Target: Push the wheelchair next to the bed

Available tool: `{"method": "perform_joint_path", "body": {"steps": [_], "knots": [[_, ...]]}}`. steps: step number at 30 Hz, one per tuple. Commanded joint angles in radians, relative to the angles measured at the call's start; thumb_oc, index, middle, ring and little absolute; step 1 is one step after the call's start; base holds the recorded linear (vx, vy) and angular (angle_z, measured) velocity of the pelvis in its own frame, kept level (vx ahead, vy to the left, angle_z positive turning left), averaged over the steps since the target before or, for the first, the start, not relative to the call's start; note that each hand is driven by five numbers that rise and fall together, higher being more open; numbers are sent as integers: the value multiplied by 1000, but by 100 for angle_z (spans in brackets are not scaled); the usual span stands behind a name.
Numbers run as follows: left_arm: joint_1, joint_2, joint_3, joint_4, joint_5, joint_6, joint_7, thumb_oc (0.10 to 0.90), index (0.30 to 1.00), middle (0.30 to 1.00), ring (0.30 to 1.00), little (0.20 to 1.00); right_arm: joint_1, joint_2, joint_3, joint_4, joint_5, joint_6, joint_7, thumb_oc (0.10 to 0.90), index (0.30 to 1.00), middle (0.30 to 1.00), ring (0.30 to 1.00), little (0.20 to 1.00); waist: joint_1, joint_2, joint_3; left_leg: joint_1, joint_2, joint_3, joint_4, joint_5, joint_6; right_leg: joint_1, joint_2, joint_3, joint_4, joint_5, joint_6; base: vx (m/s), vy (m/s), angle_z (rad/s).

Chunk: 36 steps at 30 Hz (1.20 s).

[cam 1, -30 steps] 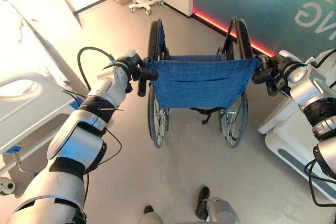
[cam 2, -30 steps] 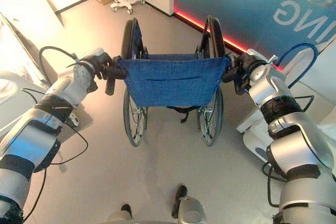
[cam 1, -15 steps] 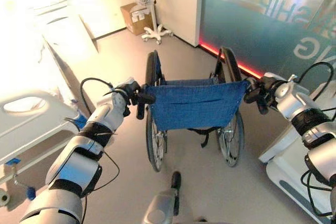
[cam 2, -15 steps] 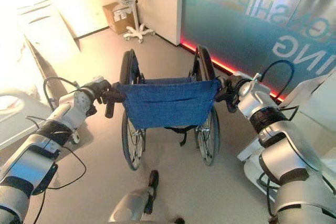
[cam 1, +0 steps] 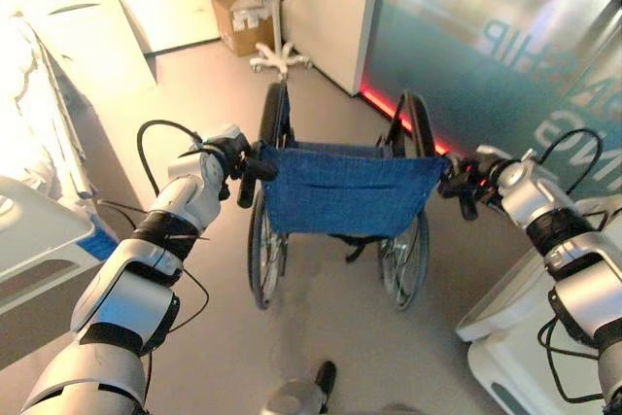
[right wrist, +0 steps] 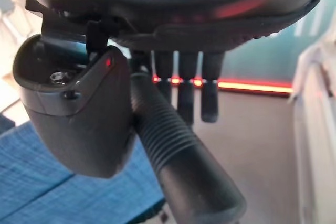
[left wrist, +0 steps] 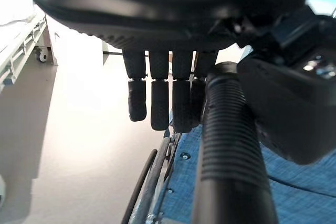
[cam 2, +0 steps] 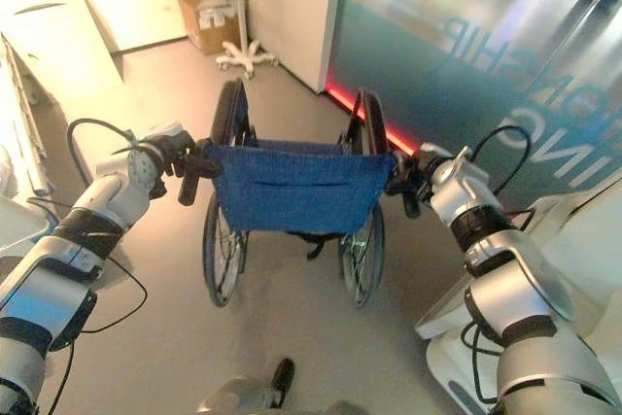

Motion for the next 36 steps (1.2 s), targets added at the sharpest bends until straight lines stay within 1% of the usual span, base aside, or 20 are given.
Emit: {"method": "perform_joint_path", "body": {"steps": [1,2,4,5,8,9,10,13,14,15,16,17,18,23,27,28,30,32,34,36], "knots": [[177,77,-143,62,38,-147,-69,400,300,300,300,300,-107,12,141,-143,-46,-239,50,400,300,300,300,300,27,-110,108,10,-14,88,139,-209,-57,-68,-188,107,-254,449,77,473,-340,87],[170,84,-150,57,30,-160,-68,400,300,300,300,300,-122,1,151,-152,-38,-212,55,400,300,300,300,300,14,-113,111,22,-14,55,152,-233,-61,-84,-196,140,-327,467,86,425,-294,90],[172,87,-148,49,38,-172,-73,400,300,300,300,300,-129,-12,154,-166,-34,-191,63,400,300,300,300,300,6,-118,111,29,-12,32,171,-257,-66,-93,-205,161,-379,480,94,445,-341,79],[178,91,-149,38,52,-181,-78,400,300,300,300,300,-139,-29,159,-187,-21,-162,71,400,300,300,300,300,1,-124,109,35,-4,5,197,-288,-75,-100,-214,181,-406,489,98,501,-474,73],[180,91,-146,41,79,-223,-61,400,300,300,300,300,-171,-47,167,-200,-8,-115,78,400,300,300,300,300,-8,-144,107,9,4,-16,246,-327,-89,-99,-205,222,-380,464,99,273,-369,69],[179,82,-149,48,79,-226,-54,400,300,300,300,300,-179,-52,172,-195,5,-108,84,400,300,300,300,300,-15,-145,99,0,13,-16,254,-334,-94,-103,-198,228,-344,443,101,275,-267,107],[183,69,-161,67,50,-225,-54,400,300,300,300,300,-183,-53,174,-200,3,-105,111,400,300,300,300,300,-23,-147,91,8,43,-8,257,-344,-111,-119,-205,201,-253,434,105,341,-329,161],[175,38,-181,70,57,-197,-53,400,300,300,300,300,-196,-48,184,-183,8,-121,119,400,300,300,300,300,-33,-149,98,23,106,39,234,-305,-137,-109,-198,150,-231,410,92,199,-205,125],[174,17,-184,80,54,-196,-46,400,300,300,300,300,-198,-57,186,-176,2,-135,123,400,300,300,300,300,-47,-143,99,25,138,86,208,-269,-148,-100,-193,122,-231,396,81,171,-135,59],[171,10,-188,81,51,-195,-42,400,300,300,300,300,-198,-61,185,-174,-2,-137,122,400,300,300,300,300,-53,-139,100,27,148,101,199,-260,-153,-95,-192,112,-232,392,78,163,-84,73],[158,-21,-203,87,34,-181,-26,400,300,300,300,300,-195,-69,182,-168,-15,-148,112,400,300,300,300,300,-74,-126,104,32,176,158,170,-232,-170,-88,-196,80,-234,383,75,95,-34,78],[154,-30,-207,90,29,-174,-21,400,300,300,300,300,-194,-70,181,-166,-20,-156,109,400,300,300,300,300,-80,-122,105,35,183,173,162,-225,-174,-87,-197,72,-234,381,75,160,-72,87],[135,-53,-222,98,17,-161,-16,400,300,300,300,300,-194,-79,179,-166,-33,-172,108,400,300,300,300,300,-98,-105,111,46,206,209,119,-198,-184,-82,-196,47,-230,365,68,142,-83,67],[119,-49,-218,76,15,-117,-45,400,300,300,300,300,-192,-82,187,-203,-99,-197,111,400,300,300,300,300,-110,-81,113,86,236,185,40,-163,-203,-78,-170,27,-192,313,49,192,-196,42],[130,-33,-197,60,36,-113,-78,400,300,300,300,300,-196,-87,192,-226,-59,-179,113,400,300,300,300,300,-110,-80,100,104,262,185,49,-152,-213,-73,-147,2,-162,274,16,169,-246,9],[136,-34,-191,60,42,-115,-85,400,300,300,300,300,-192,-86,189,-228,-46,-176,115,400,300,300,300,300,-112,-80,94,107,272,193,63,-133,-217,-70,-140,-7,-160,268,7,210,-286,10],[159,-46,-186,57,52,-107,-94,400,300,300,300,300,-175,-85,189,-231,-30,-168,127,400,300,300,300,300,-123,-84,81,90,311,223,154,-15,-228,-45,-115,-27,-169,259,-23,208,-264,12],[182,-61,-176,64,60,-107,-83,400,300,300,300,300,-154,-83,185,-231,-37,-180,125,400,300,300,300,300,-127,-94,74,77,326,250,219,18,-226,-24,-106,-39,-178,256,-37,235,-242,16],[202,-80,-170,65,61,-98,-68,400,300,300,300,300,-132,-72,180,-228,-35,-192,110,400,300,300,300,300,-114,-110,78,17,297,264,334,36,-215,35,-90,-41,-198,245,-57,353,-308,13],[218,-91,-161,62,67,-94,-60,400,300,300,300,300,-116,-41,173,-221,-48,-192,95,400,300,300,300,300,-72,-110,105,-73,210,231,383,-15,-187,102,-68,-2,-207,229,-55,394,-225,30]]}}
